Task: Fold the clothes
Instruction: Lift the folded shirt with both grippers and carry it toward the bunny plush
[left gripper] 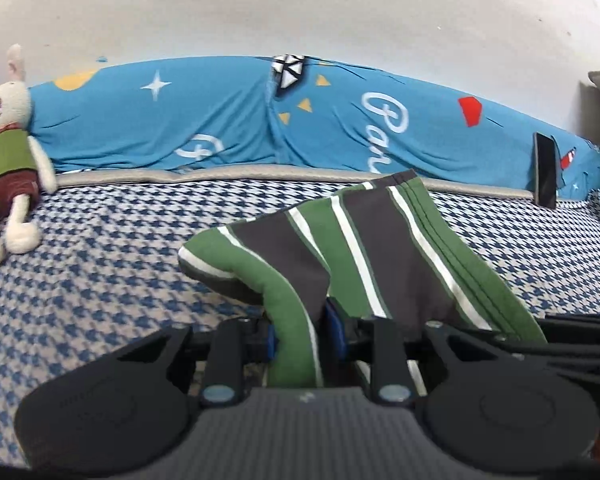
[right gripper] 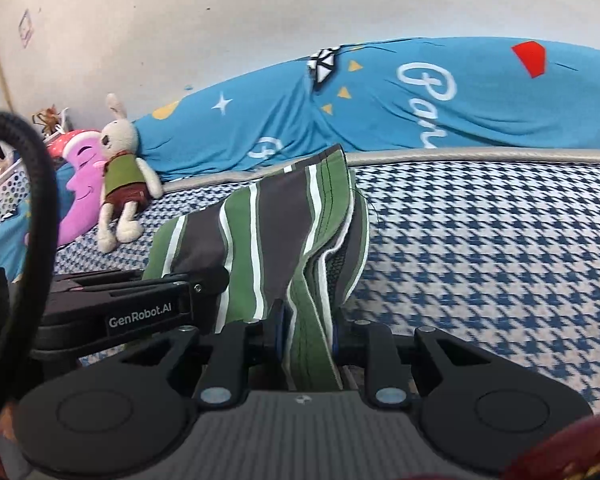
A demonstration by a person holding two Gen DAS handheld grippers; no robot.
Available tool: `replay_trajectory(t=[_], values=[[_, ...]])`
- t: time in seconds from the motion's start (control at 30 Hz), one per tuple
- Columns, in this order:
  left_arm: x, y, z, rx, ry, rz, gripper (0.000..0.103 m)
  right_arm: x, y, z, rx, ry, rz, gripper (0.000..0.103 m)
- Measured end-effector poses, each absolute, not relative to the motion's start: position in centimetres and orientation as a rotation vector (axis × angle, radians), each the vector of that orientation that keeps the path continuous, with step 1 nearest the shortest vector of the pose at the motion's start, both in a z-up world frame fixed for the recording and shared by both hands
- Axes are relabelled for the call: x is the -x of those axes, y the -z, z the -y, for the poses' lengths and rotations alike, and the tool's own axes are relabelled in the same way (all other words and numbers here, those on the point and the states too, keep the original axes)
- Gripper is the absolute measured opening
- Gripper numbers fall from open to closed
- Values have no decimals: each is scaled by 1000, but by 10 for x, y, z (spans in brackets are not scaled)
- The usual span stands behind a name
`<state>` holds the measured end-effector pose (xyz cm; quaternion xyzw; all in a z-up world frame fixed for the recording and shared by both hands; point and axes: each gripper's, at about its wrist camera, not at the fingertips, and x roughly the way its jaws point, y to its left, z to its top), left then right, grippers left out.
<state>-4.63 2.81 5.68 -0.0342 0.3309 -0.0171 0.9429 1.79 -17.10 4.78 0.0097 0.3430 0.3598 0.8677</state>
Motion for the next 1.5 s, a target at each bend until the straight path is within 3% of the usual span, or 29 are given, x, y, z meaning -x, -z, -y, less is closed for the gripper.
replay_trajectory(t=[1.5], values=[[97, -83, -174, 134, -288, -634, 23, 29, -38, 28, 3, -1004, -759, 22]])
